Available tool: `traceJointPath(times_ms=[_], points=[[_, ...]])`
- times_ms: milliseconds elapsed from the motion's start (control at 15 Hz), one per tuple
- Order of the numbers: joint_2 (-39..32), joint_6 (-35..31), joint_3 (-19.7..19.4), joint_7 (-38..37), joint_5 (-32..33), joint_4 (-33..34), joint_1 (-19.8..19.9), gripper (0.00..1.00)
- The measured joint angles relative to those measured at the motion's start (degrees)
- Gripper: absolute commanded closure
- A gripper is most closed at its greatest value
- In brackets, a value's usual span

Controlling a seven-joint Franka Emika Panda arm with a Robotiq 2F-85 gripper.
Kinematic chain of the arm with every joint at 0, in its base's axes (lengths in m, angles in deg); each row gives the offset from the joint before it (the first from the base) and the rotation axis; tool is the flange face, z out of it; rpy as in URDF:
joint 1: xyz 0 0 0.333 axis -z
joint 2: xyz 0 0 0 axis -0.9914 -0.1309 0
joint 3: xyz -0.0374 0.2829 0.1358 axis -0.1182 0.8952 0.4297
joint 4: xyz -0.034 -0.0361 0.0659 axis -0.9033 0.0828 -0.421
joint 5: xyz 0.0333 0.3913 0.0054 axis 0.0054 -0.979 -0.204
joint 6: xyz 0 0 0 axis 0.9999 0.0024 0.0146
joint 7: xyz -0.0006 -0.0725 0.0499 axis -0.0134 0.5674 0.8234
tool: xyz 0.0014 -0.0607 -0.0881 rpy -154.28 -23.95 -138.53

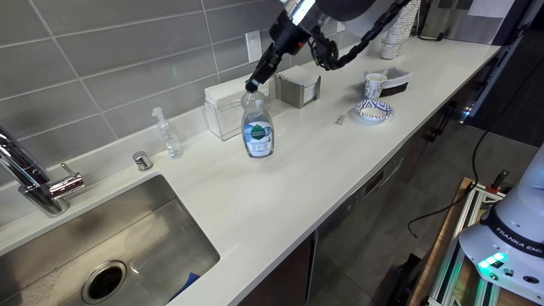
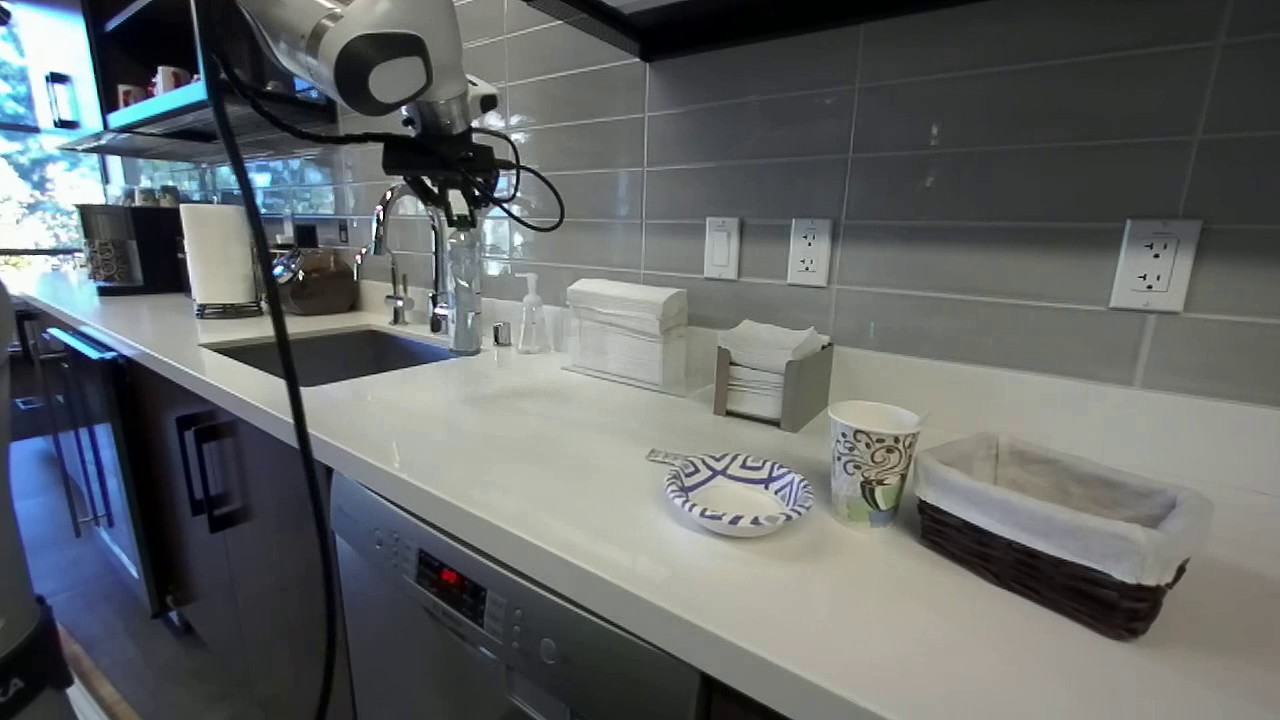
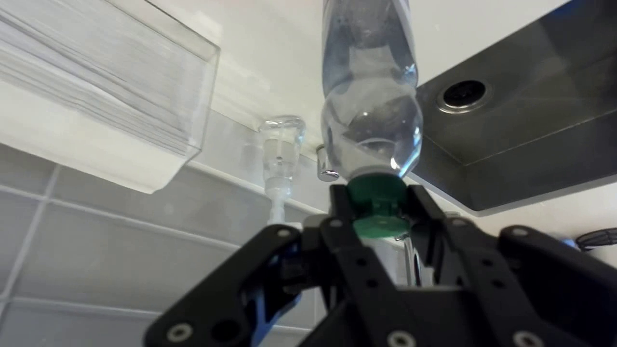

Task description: Move the green bottle forward

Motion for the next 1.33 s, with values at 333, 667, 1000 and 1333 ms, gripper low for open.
traceJointPath(times_ms=[333, 667, 1000, 1333], points=[[13.8, -6.11, -4.73, 1.71, 0.92, -15.58, 1.38, 0.91], [24.46, -12.29, -16.25, -3.98, 7.02, -29.8, -2.25, 0.91], [25.01, -13.08, -16.6, -4.73, 6.27, -30.7, 1.01, 0.91], [23.72, -13.08, -16.48, -5.46, 5.61, -30.7, 0.88, 0.91]])
